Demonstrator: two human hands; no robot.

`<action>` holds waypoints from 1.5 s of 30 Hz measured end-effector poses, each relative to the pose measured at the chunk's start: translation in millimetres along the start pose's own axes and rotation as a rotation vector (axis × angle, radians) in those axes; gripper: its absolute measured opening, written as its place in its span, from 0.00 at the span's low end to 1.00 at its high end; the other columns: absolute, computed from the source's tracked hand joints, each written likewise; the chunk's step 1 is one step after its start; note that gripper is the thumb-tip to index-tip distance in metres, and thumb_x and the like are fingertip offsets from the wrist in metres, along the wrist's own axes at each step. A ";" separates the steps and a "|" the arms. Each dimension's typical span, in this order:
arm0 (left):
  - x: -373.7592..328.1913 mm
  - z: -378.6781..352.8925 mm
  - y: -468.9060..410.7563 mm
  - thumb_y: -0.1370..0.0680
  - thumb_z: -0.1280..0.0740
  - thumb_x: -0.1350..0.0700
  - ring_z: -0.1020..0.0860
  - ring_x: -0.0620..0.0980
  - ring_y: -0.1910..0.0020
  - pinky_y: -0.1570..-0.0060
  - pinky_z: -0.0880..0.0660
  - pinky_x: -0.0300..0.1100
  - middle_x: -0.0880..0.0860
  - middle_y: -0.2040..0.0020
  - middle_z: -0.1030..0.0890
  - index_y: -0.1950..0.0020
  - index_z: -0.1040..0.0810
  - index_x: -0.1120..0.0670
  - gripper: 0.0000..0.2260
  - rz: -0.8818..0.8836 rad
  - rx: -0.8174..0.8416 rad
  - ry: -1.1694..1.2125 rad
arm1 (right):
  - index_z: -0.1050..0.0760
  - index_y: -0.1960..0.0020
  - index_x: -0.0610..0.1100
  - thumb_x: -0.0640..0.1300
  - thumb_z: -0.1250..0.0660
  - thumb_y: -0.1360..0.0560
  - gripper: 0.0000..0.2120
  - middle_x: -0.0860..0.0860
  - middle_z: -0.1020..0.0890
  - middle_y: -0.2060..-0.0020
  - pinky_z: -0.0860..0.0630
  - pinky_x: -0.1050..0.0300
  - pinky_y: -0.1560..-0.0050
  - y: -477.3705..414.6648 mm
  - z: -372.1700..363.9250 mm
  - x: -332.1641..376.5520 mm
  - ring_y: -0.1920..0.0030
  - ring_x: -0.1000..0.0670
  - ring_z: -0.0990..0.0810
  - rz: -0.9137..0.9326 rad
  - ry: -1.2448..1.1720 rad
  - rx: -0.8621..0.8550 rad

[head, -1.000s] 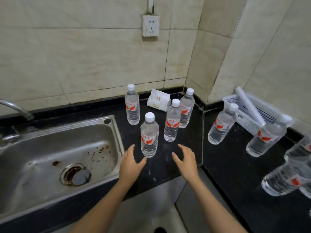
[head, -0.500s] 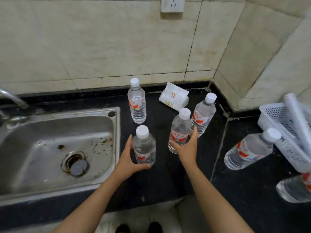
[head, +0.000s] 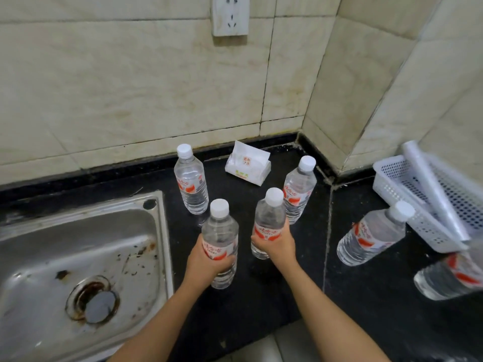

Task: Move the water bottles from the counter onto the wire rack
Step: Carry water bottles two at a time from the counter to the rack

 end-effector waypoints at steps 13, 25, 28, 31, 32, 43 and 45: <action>-3.4 -6.3 16.0 0.38 0.23 0.53 0.21 0.60 0.51 0.55 0.30 0.43 0.55 0.51 0.19 0.44 0.30 0.51 0.26 -0.060 0.119 -0.062 | 0.32 0.40 0.42 0.34 0.24 0.38 0.30 0.41 0.19 0.47 0.27 0.42 0.40 137.7 34.2 -27.9 0.45 0.41 0.21 -0.215 -0.103 -0.269; -31.0 -109.7 178.8 0.37 0.24 0.57 0.24 0.46 0.63 0.63 0.30 0.39 0.43 0.62 0.25 0.51 0.31 0.49 0.21 -0.196 0.777 -0.030 | 0.32 0.42 0.40 0.30 0.26 0.37 0.26 0.45 0.20 0.54 0.22 0.60 0.54 393.4 145.2 -61.5 0.55 0.49 0.21 -0.384 -0.255 -0.878; -60.6 -134.8 238.5 0.36 0.24 0.61 0.26 0.37 0.63 0.67 0.33 0.32 0.40 0.61 0.25 0.50 0.31 0.50 0.22 -0.278 0.927 0.045 | 0.30 0.43 0.42 0.32 0.25 0.37 0.26 0.48 0.19 0.55 0.23 0.62 0.54 469.6 176.8 -55.9 0.54 0.50 0.20 -0.389 -0.234 -1.003; -90.8 -161.0 306.0 0.37 0.24 0.62 0.24 0.44 0.61 0.62 0.30 0.38 0.44 0.60 0.23 0.48 0.30 0.51 0.23 -0.364 1.055 0.079 | 0.30 0.45 0.48 0.35 0.24 0.38 0.26 0.50 0.18 0.54 0.24 0.62 0.53 552.1 208.5 -47.1 0.53 0.53 0.19 -0.391 -0.184 -1.117; -98.7 -169.6 330.5 0.37 0.23 0.61 0.23 0.47 0.60 0.58 0.29 0.39 0.46 0.58 0.23 0.48 0.30 0.51 0.24 -0.398 1.090 0.082 | 0.29 0.46 0.49 0.36 0.24 0.38 0.25 0.51 0.18 0.55 0.24 0.63 0.54 582.0 217.7 -45.9 0.54 0.54 0.19 -0.397 -0.169 -1.160; -82.2 -237.9 648.4 0.37 0.23 0.61 0.22 0.51 0.56 0.54 0.28 0.42 0.45 0.57 0.23 0.48 0.31 0.49 0.24 -0.446 1.445 0.171 | 0.26 0.53 0.50 0.38 0.24 0.40 0.20 0.56 0.16 0.63 0.22 0.69 0.62 876.7 285.7 -78.7 0.62 0.61 0.18 -0.505 -0.085 -1.440; -69.3 -242.5 696.5 0.37 0.24 0.61 0.21 0.53 0.54 0.52 0.26 0.46 0.48 0.55 0.21 0.49 0.30 0.49 0.23 -0.441 1.520 0.149 | 0.27 0.51 0.50 0.36 0.25 0.40 0.21 0.54 0.17 0.60 0.23 0.69 0.62 911.5 288.0 -90.0 0.61 0.61 0.19 -0.530 -0.105 -1.482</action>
Point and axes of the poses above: each hand's wrist, its own y-axis away from the middle knuckle, its own z-axis out of the back of the hand, x = y × z, the point moved 9 cm from there along -y, towards the middle knuckle
